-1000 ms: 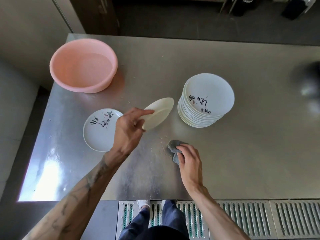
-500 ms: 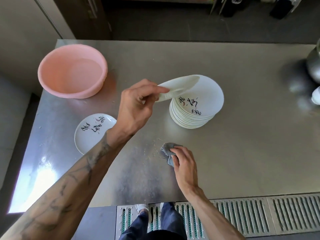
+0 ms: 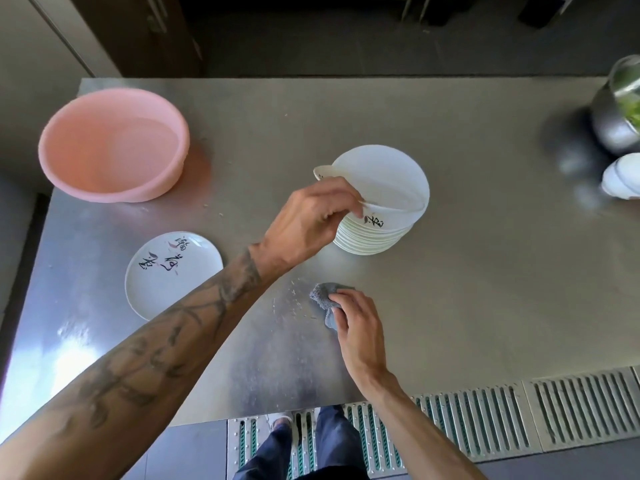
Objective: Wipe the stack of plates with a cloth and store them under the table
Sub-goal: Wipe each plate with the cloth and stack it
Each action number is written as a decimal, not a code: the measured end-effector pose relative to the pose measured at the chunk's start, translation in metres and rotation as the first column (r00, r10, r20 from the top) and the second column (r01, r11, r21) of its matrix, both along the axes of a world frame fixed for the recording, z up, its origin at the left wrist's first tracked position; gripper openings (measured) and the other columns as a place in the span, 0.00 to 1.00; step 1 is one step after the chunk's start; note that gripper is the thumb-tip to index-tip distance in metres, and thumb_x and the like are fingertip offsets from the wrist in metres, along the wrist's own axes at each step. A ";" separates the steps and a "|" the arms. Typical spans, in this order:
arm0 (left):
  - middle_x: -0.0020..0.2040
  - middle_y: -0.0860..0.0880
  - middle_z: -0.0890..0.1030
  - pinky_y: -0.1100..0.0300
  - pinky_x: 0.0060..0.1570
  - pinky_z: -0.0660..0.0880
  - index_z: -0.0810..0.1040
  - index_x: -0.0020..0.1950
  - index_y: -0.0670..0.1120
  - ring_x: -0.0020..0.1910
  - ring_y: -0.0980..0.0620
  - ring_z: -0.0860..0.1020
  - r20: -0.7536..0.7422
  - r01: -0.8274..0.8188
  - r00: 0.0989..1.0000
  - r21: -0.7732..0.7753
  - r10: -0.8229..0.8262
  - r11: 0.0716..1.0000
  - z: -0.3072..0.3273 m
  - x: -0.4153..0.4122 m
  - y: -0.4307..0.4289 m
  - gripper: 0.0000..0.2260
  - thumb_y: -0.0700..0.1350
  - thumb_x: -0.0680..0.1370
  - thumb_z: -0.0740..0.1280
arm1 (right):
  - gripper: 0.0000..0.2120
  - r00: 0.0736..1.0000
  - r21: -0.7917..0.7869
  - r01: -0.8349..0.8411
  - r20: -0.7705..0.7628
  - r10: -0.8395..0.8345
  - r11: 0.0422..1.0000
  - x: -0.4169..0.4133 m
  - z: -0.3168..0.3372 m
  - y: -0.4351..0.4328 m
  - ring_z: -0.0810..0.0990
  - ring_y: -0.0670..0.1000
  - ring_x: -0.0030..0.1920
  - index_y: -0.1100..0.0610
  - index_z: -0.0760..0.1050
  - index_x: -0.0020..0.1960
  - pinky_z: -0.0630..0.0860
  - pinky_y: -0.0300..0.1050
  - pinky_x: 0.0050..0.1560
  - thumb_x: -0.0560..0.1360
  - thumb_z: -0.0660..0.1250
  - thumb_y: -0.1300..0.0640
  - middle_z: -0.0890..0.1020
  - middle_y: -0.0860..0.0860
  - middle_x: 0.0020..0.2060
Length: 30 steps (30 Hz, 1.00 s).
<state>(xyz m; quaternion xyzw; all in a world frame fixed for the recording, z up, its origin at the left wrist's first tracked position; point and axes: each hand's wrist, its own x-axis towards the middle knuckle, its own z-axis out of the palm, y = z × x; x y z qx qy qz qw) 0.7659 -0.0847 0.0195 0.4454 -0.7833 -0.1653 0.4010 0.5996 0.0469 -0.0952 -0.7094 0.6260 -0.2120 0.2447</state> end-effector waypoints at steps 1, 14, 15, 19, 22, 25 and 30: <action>0.50 0.46 0.84 0.50 0.46 0.79 0.85 0.45 0.40 0.50 0.47 0.84 -0.005 0.000 1.000 0.024 0.000 1.000 -0.004 -0.001 -0.001 0.11 0.25 0.75 0.68 | 0.13 1.000 0.000 0.000 -0.003 0.000 1.000 -0.001 0.000 0.000 0.77 0.50 0.57 0.53 0.81 0.59 0.70 0.33 0.60 0.77 0.70 0.64 0.80 0.45 0.58; 0.51 0.54 0.86 0.64 0.66 0.63 0.75 0.46 0.46 0.52 0.60 0.80 -0.044 -0.033 0.998 0.313 0.049 0.949 -0.048 -0.004 -0.019 0.12 0.40 0.73 0.78 | 0.13 1.000 0.007 0.003 0.002 -0.003 1.000 -0.005 -0.008 0.001 0.77 0.49 0.58 0.53 0.81 0.60 0.72 0.35 0.61 0.78 0.69 0.63 0.80 0.45 0.58; 0.51 0.54 0.85 0.63 0.64 0.65 0.78 0.49 0.47 0.52 0.57 0.78 -0.039 -0.030 0.998 0.324 0.045 0.945 -0.052 -0.003 -0.021 0.12 0.40 0.72 0.79 | 0.13 1.000 0.008 0.004 0.004 -0.004 1.000 -0.005 -0.009 0.001 0.77 0.49 0.58 0.53 0.81 0.61 0.72 0.35 0.62 0.78 0.69 0.63 0.80 0.45 0.58; 0.54 0.65 0.79 0.73 0.58 0.66 0.80 0.55 0.50 0.56 0.58 0.74 -0.039 -0.020 0.999 0.342 0.035 0.939 -0.060 -0.002 -0.024 0.16 0.38 0.71 0.79 | 0.13 1.000 -0.003 0.002 0.000 -0.002 1.000 -0.005 -0.008 -0.001 0.77 0.50 0.57 0.54 0.81 0.60 0.71 0.34 0.61 0.78 0.69 0.64 0.80 0.47 0.58; 0.56 0.74 0.73 0.73 0.61 0.68 0.81 0.56 0.48 0.57 0.66 0.73 -0.077 0.009 0.997 0.349 0.019 0.937 -0.062 -0.006 -0.027 0.18 0.37 0.70 0.80 | 0.13 1.000 0.004 0.001 -0.005 -0.001 1.000 -0.006 -0.009 -0.002 0.77 0.50 0.58 0.54 0.81 0.61 0.70 0.33 0.61 0.78 0.69 0.64 0.80 0.47 0.58; 0.64 0.64 0.76 0.49 0.76 0.65 0.81 0.62 0.45 0.67 0.59 0.74 -0.087 0.031 0.996 0.335 -0.002 0.942 -0.059 -0.009 -0.030 0.22 0.38 0.70 0.80 | 0.13 1.000 0.015 0.001 -0.003 -0.001 1.000 -0.005 -0.008 -0.004 0.77 0.50 0.58 0.54 0.81 0.61 0.68 0.30 0.62 0.78 0.69 0.63 0.81 0.47 0.58; 0.82 0.43 0.59 0.36 0.80 0.53 0.72 0.76 0.42 0.83 0.43 0.54 -0.045 -0.040 0.997 0.359 0.060 0.933 -0.059 -0.003 -0.031 0.41 0.53 0.68 0.83 | 0.13 1.000 0.026 0.001 0.003 -0.001 1.000 -0.004 -0.008 -0.005 0.77 0.49 0.57 0.53 0.81 0.61 0.67 0.29 0.61 0.78 0.69 0.63 0.80 0.45 0.58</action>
